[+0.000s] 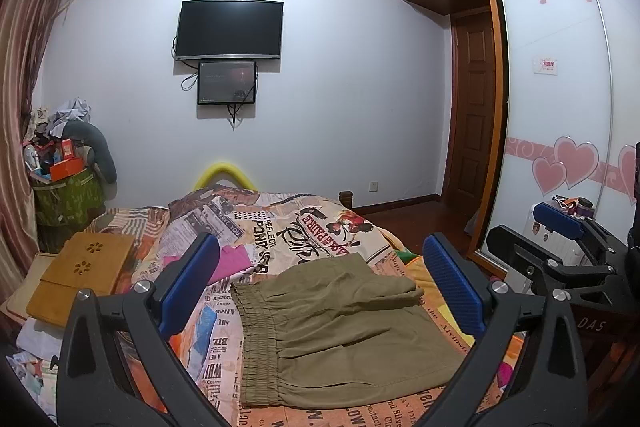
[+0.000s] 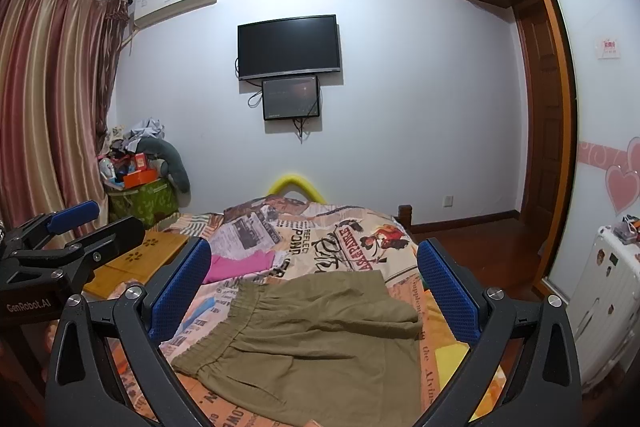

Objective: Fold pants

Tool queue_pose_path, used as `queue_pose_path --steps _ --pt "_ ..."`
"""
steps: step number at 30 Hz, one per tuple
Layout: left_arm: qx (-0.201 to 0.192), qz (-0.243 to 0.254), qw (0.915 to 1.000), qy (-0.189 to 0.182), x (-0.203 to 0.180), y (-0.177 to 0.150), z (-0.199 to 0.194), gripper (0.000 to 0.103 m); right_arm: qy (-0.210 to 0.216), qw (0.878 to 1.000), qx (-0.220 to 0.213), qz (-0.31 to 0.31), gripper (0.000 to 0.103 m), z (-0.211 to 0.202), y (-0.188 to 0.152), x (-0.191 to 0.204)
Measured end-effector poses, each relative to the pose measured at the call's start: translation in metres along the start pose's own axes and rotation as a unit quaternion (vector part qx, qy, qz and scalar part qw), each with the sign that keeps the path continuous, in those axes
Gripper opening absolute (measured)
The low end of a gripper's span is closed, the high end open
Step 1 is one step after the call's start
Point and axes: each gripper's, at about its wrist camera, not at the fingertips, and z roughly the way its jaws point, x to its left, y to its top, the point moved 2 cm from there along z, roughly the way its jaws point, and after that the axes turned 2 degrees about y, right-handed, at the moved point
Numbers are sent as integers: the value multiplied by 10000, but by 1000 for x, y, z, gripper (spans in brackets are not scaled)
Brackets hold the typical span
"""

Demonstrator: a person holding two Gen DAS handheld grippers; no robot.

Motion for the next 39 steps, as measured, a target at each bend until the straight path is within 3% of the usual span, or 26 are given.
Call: queue_pose_path --steps 39 --pt "50 -63 10000 23 2 1 1 103 11 10000 39 42 102 3 0 -8"
